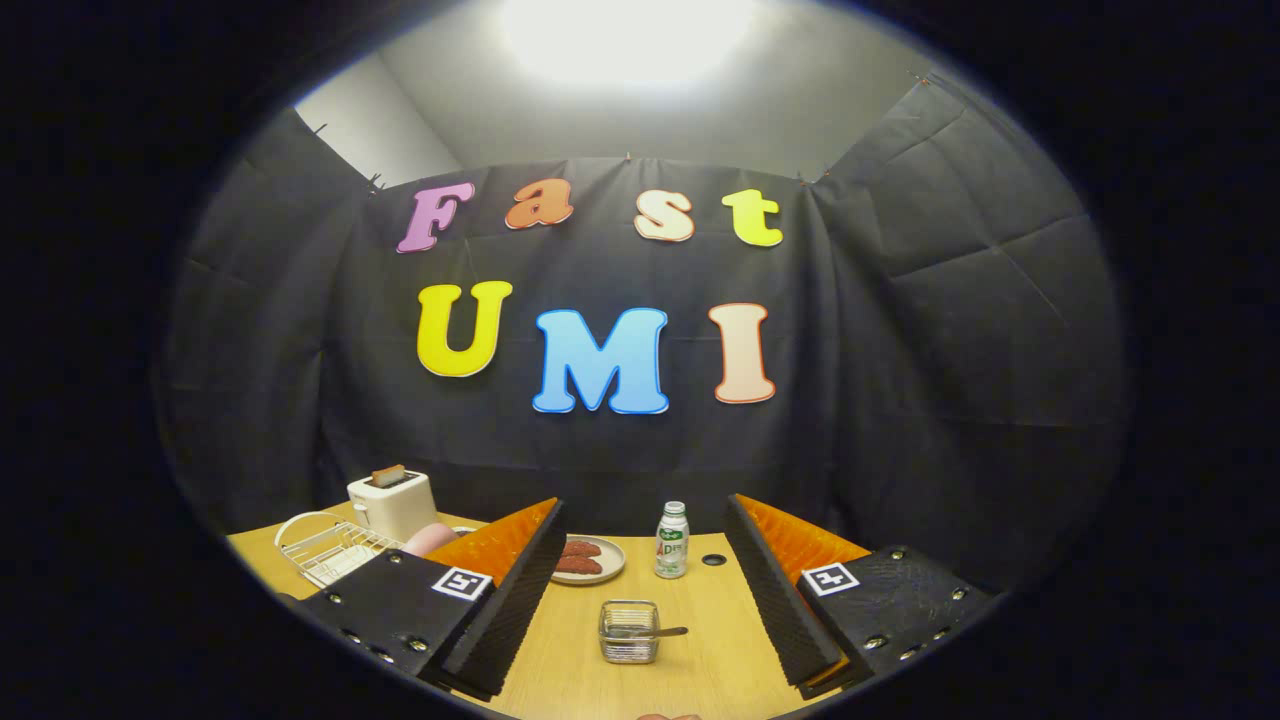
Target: Take the plate from the dish rack, then take the spoon from the basket and place it into the plate.
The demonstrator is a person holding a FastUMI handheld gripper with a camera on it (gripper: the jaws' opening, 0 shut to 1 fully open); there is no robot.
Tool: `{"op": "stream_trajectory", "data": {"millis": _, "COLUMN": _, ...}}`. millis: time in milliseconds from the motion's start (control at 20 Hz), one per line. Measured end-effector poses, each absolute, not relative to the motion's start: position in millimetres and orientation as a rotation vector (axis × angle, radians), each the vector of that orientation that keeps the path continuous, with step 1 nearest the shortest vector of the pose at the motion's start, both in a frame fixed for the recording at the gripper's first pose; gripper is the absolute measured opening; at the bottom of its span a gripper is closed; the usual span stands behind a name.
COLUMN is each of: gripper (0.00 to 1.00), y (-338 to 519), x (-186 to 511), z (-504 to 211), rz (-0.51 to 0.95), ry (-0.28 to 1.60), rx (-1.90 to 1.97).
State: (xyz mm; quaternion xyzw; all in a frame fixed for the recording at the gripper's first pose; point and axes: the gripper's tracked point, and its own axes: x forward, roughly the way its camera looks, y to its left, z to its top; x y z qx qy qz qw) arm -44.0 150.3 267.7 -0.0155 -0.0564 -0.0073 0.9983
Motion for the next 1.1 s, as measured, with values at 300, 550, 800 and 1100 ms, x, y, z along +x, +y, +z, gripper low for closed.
{"op": "stream_trajectory", "data": {"millis": 300, "gripper": 0.97, "y": 240, "x": 0, "z": 266, "rz": 0.159, "ry": -0.028, "rx": 0.005}}
{"op": "stream_trajectory", "data": {"millis": 550, "gripper": 0.97, "y": 291, "x": 37, "z": 253, "rz": 0.228, "ry": 0.034, "rx": 0.04}}
{"op": "stream_trajectory", "data": {"millis": 800, "gripper": 0.97, "y": 332, "x": 75, "z": 214, "rz": 0.275, "ry": 0.229, "rx": 0.075}}
{"op": "stream_trajectory", "data": {"millis": 1100, "gripper": 0.98, "y": 362, "x": 111, "z": 155, "rz": 0.277, "ry": 0.545, "rx": 0.132}}
